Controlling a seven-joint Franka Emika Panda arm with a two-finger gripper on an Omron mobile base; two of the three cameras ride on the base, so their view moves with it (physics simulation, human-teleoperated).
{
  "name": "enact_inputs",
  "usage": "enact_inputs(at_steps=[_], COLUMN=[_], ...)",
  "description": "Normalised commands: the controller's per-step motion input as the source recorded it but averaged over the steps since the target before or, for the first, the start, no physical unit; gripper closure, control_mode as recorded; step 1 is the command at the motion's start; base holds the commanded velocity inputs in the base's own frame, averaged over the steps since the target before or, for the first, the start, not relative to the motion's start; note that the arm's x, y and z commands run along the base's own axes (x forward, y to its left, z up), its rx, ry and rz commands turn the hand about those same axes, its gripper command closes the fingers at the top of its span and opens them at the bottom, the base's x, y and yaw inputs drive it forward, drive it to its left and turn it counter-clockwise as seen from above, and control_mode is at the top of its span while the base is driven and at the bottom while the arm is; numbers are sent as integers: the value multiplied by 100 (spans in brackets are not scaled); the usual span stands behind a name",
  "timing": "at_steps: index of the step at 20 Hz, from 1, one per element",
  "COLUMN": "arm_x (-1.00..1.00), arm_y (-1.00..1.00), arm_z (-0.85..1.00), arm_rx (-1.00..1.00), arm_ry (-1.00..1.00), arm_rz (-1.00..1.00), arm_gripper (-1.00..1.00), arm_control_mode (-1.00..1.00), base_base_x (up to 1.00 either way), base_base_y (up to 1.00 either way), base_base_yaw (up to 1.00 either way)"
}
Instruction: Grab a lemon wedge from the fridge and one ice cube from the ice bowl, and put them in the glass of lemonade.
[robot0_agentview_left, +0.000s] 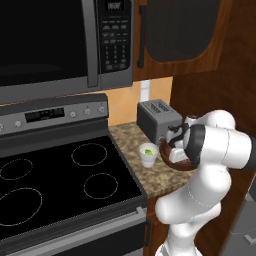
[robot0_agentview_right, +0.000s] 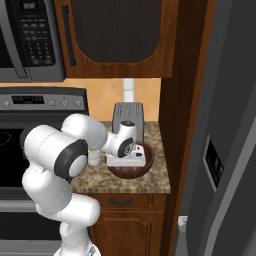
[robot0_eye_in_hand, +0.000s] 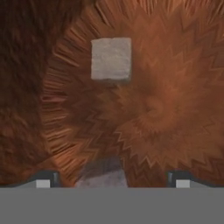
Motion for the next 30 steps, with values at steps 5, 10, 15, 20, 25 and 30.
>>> enact_inputs(at_steps=[5, 10, 15, 20, 25, 30], arm_x=[-4, -13, -3, -6, -1, -40], arm_y=[0, 0, 0, 0, 0, 9], arm_z=[-55, -56, -24, 33, 87, 37], arm_rx=[-1, -1, 0, 0, -1, -17], arm_ry=[-3, -4, -2, 0, -4, -10], arm_rz=[0, 0, 0, 0, 0, -2], arm_gripper=[100, 100, 100, 100, 100, 100], arm_control_mode=[-100, -100, -100, -100, -100, -100], base_base_x=[0, 0, 0, 0, 0, 0], base_base_y=[0, 0, 0, 0, 0, 0], base_base_yaw=[0, 0, 0, 0, 0, 0])
